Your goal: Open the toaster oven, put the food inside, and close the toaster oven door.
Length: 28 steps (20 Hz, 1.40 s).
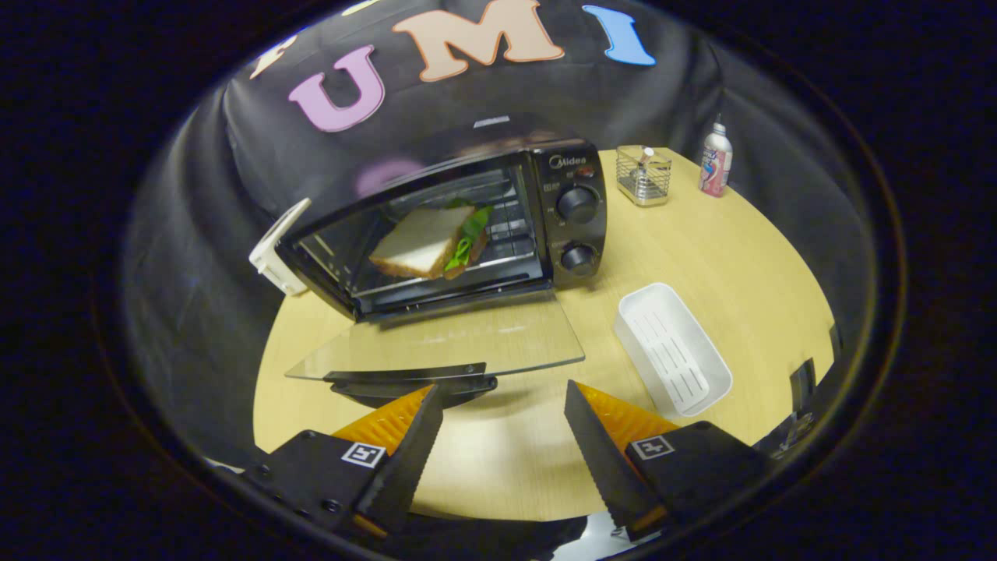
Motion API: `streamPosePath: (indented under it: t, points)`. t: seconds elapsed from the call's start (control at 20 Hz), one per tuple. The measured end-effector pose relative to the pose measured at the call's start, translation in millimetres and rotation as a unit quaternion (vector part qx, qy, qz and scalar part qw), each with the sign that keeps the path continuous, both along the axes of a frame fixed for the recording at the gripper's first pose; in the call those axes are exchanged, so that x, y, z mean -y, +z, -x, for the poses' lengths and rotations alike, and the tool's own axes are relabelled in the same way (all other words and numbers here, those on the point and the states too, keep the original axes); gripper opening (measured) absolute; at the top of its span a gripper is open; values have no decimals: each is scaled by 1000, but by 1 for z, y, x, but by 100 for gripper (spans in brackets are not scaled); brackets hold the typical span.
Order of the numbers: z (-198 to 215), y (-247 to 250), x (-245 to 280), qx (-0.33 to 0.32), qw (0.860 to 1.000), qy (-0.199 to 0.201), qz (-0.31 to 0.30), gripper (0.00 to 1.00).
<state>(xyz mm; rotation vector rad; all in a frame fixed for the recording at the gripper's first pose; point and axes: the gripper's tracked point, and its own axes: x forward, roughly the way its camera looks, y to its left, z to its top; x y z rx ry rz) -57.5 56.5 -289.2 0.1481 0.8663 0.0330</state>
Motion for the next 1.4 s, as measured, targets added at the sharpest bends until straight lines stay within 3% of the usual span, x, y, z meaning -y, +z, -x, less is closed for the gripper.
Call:
streamPosePath:
  t: [0.55, 1.15, 1.4]
  points:
    - [-46, 42, -13, 72, 995, -27, -60, 98]
    - [-116, 68, -22, 163, 982, -38, -88, 95]
    - [-135, 75, -26, 186, 979, -41, -73, 94]
